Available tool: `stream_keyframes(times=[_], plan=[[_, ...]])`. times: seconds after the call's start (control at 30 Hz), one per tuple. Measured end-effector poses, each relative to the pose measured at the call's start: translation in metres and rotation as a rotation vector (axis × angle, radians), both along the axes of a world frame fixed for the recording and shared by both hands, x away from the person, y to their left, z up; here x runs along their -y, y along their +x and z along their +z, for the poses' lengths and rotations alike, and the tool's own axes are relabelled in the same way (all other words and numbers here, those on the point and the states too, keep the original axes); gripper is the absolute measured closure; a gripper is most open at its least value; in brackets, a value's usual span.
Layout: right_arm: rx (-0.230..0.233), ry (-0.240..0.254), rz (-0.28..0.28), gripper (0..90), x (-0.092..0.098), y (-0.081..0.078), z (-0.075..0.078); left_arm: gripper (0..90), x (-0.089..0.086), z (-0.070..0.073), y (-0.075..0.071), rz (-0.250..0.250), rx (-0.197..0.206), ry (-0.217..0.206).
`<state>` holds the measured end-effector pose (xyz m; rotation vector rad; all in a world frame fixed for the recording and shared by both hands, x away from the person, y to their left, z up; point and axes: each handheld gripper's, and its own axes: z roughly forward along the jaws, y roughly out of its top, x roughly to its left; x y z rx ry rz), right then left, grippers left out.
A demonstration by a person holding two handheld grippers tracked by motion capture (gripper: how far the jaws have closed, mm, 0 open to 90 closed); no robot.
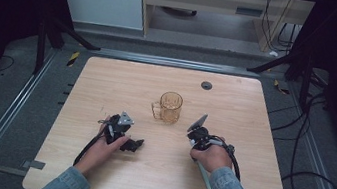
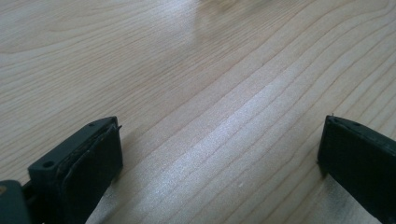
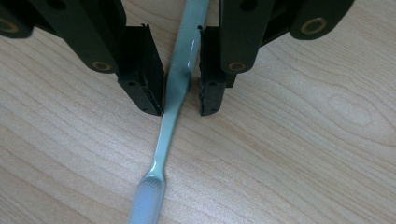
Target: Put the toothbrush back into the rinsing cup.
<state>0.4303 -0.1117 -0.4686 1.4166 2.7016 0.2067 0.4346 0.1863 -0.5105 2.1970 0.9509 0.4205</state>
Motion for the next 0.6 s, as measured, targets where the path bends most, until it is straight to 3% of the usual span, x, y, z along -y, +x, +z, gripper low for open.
stream_keyframes(times=[0.2,0.43,0.6], plan=[[-0.014,0.005,-0.026,78.5,0.0,0.0,0.001,0.0,0.0,0.0,0.0,0.001,0.001,0.001],[-0.018,0.031,-0.033,79.4,0.004,0.0,0.006,0.0,0.0,0.0,0.0,0.0,0.0,0.0],[0.031,0.08,-0.04,79.4,0.011,0.002,0.022,0.0,0.0,0.0,0.0,0.002,0.001,-0.004]])
